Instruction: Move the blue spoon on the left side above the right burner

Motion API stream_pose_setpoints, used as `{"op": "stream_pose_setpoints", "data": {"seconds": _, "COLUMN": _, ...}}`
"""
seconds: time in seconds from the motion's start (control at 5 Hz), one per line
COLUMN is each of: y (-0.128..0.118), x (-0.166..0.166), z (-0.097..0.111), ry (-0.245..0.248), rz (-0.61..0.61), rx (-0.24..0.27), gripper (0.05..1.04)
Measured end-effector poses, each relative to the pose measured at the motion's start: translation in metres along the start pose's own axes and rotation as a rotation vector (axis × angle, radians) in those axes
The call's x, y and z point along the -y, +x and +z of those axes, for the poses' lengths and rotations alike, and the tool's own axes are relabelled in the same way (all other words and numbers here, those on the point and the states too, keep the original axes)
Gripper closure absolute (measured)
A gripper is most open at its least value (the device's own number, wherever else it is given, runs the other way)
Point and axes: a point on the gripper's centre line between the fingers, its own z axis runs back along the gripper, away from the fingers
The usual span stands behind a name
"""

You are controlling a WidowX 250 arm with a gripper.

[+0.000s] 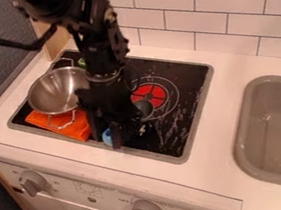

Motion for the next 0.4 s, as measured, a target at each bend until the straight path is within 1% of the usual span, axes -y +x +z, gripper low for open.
{"op": "stream_pose_setpoints", "data": {"seconds": 0.2, "y": 0.010, "x": -0.004, "z": 0.028, "ry": 0.026, "rz": 0.025, "rx": 0.054, "gripper": 0.657}}
{"op": "stream_pose_setpoints", "data": {"seconds": 0.4, "y": 0.044, "x": -0.020, "z": 0.049, "ry": 0.005, "rz": 0.125, "rx": 0.079, "gripper": 0.657}}
